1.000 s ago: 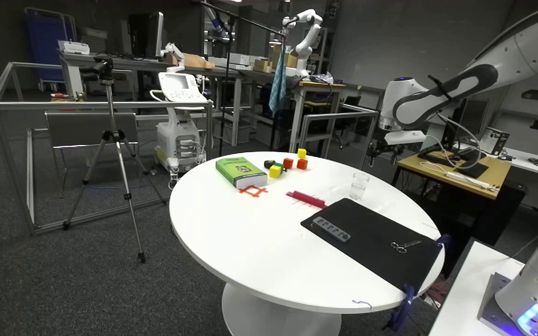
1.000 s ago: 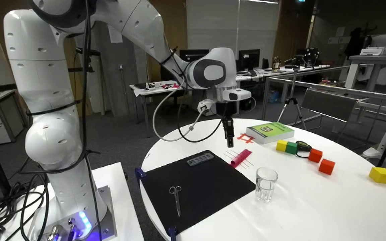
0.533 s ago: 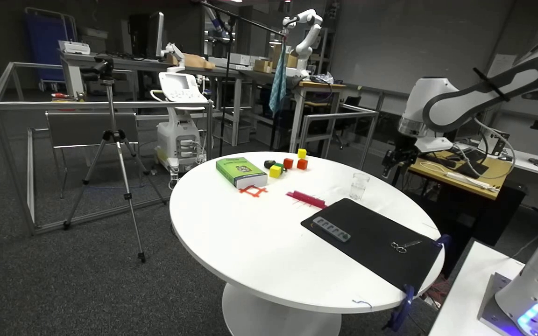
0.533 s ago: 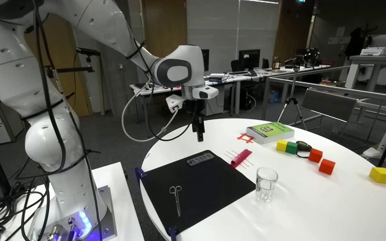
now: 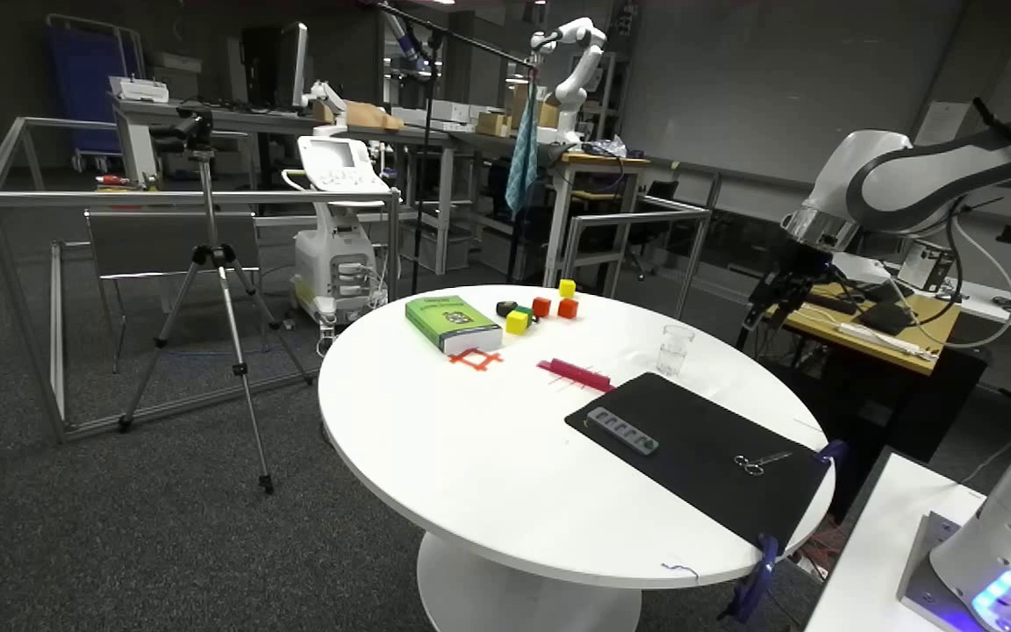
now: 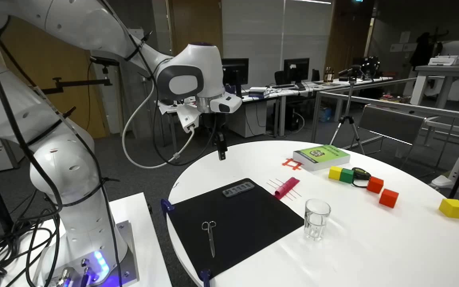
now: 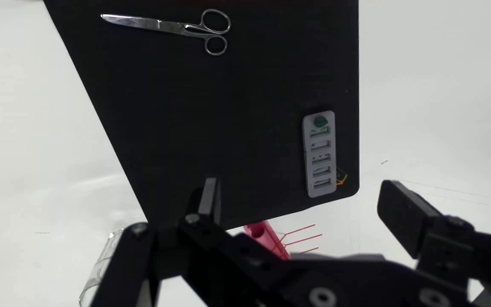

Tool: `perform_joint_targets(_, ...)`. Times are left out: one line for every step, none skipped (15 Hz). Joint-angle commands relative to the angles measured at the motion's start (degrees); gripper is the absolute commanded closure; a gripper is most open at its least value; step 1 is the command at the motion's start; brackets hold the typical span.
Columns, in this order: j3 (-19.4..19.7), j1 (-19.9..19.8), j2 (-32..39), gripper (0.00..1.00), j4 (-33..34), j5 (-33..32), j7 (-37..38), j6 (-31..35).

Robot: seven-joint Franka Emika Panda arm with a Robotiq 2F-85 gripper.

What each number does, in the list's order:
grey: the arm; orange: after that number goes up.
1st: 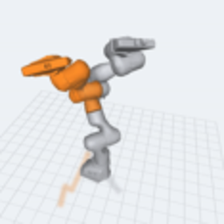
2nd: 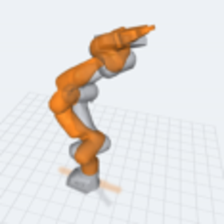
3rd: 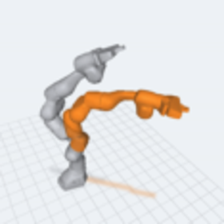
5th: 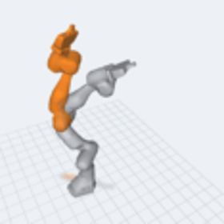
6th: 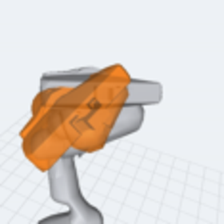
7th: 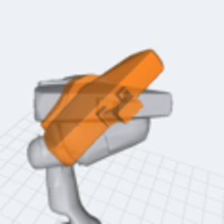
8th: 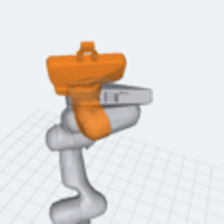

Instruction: Remove the scissors from the cup, then move the cup to the right

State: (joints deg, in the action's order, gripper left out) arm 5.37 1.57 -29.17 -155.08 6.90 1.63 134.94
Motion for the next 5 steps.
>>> perform_joint_targets(-0.9,-0.9,-0.8,0.0,-0.3,0.8,-0.6,-0.3)
perform_joint_targets(-0.9,-0.9,-1.3,0.0,-0.6,0.8,-0.7,-0.3)
perform_joint_targets(-0.9,-0.9,-1.6,0.0,-0.9,0.8,-0.7,-0.3)
perform_joint_targets(-0.9,-0.9,-1.6,0.0,-0.9,0.8,-0.7,-0.3)
perform_joint_targets(-0.9,-0.9,-1.6,0.0,-1.0,0.8,-0.7,-0.3)
